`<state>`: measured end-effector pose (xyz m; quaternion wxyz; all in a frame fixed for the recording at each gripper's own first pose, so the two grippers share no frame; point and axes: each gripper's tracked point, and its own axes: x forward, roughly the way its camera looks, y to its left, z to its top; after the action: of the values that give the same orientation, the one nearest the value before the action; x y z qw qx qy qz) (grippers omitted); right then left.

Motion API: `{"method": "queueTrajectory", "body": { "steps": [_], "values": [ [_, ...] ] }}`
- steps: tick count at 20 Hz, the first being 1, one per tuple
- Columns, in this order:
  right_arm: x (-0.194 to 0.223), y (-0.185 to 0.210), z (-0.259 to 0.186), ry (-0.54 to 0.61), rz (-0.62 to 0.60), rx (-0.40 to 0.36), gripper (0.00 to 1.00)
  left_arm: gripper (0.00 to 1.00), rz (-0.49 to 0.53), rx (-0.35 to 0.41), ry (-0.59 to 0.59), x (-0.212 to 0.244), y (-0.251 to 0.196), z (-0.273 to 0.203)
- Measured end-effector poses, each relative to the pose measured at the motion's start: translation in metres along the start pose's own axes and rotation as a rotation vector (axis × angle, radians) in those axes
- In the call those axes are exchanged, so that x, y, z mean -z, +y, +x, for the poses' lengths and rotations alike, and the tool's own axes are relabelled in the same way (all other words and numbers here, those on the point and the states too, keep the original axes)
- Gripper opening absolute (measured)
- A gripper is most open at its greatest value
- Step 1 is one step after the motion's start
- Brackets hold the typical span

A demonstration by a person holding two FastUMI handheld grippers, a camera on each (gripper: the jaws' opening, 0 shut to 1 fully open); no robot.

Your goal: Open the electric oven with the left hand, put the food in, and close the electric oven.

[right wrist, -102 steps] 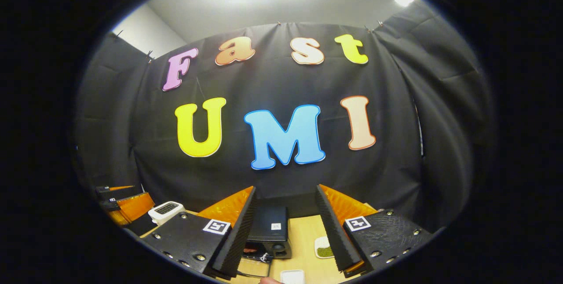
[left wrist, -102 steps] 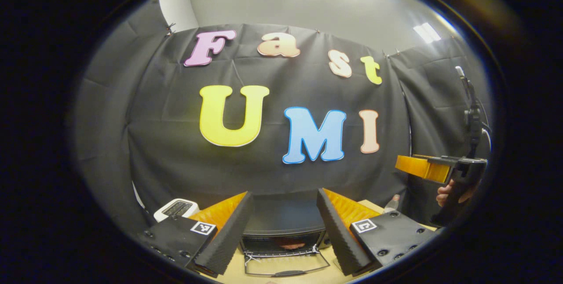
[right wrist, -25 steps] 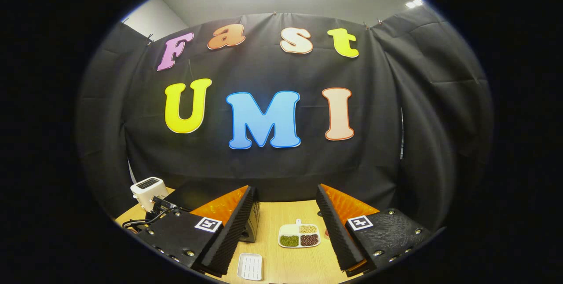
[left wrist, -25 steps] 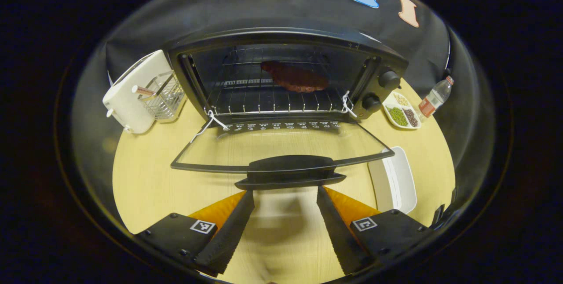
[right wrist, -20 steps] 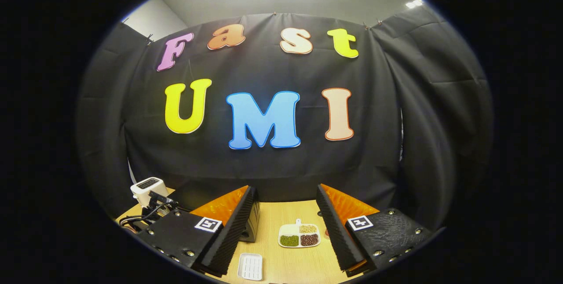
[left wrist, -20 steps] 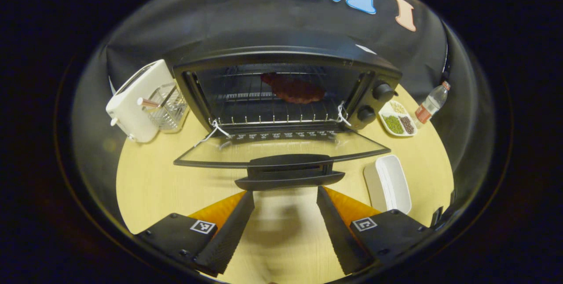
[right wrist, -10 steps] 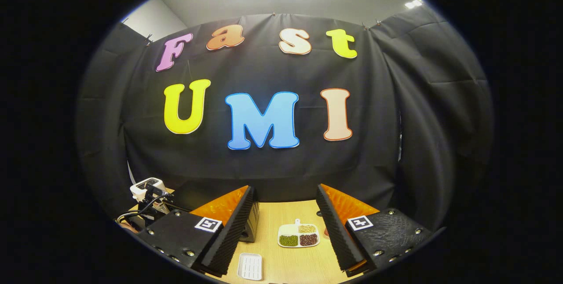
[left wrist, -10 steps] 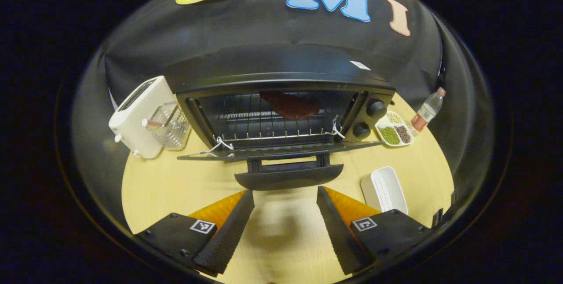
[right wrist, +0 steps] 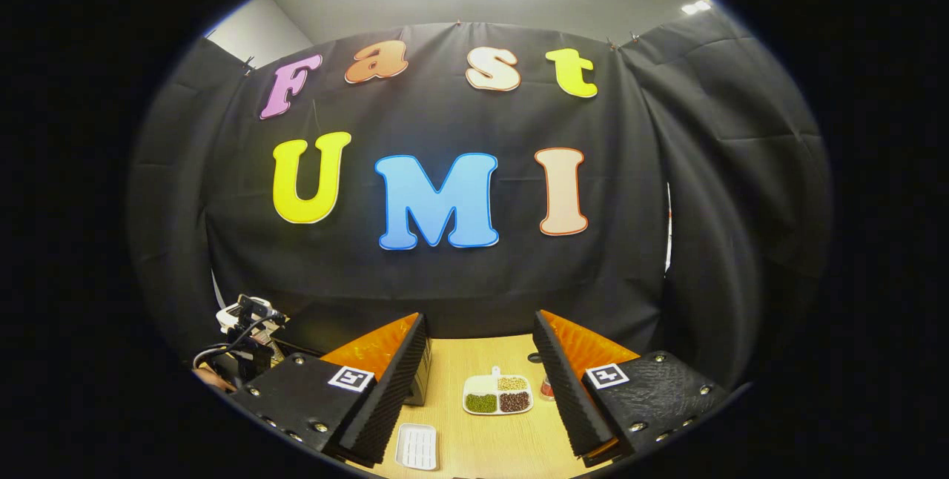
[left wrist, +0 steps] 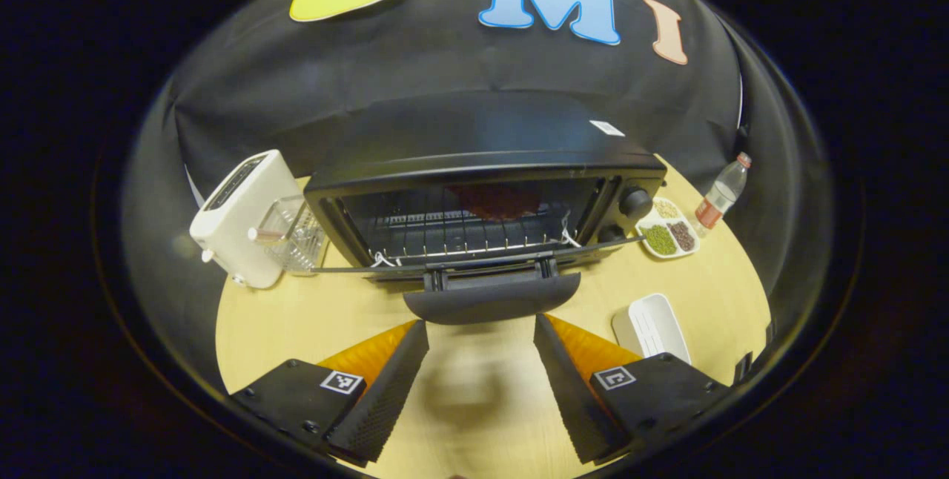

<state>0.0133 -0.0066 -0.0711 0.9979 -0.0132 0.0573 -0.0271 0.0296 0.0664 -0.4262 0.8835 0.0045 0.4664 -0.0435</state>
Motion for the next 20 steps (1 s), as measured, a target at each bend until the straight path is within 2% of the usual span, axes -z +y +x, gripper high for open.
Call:
{"method": "queueTrajectory", "body": {
  "steps": [2, 3, 6, 7, 12, 14, 16, 20],
  "values": [
    [0.004, 0.011, 0.006, -0.003, -0.003, -0.004, 0.89, 0.97, 0.002, 0.004, -0.028, -0.006, -0.001, -0.008],
    [0.003, 0.011, 0.006, -0.004, -0.002, -0.006, 0.89, 1.0, 0.012, 0.004, -0.046, -0.012, -0.001, -0.01],
    [0.003, 0.015, 0.006, -0.001, 0.001, -0.018, 0.89, 1.0, 0.034, -0.004, -0.08, -0.025, -0.002, -0.016],
    [0.002, 0.016, 0.006, -0.002, 0.002, -0.021, 0.89, 0.97, 0.034, 0.0, -0.1, -0.031, -0.004, -0.022],
    [-0.006, 0.014, -0.004, -0.01, 0.004, -0.043, 0.89, 1.0, 0.023, 0.018, -0.222, -0.068, -0.014, -0.067],
    [-0.007, 0.018, -0.002, -0.015, 0.009, -0.054, 0.89, 0.97, 0.021, 0.017, -0.307, -0.093, -0.017, -0.096],
    [-0.007, 0.03, 0.001, -0.022, 0.01, -0.061, 0.89, 1.0, 0.017, 0.012, -0.429, -0.127, -0.022, -0.135],
    [-0.041, 0.02, -0.003, -0.062, 0.031, -0.074, 0.89, 0.99, -0.004, 0.0, -0.681, -0.187, -0.031, -0.228]
  ]
}}
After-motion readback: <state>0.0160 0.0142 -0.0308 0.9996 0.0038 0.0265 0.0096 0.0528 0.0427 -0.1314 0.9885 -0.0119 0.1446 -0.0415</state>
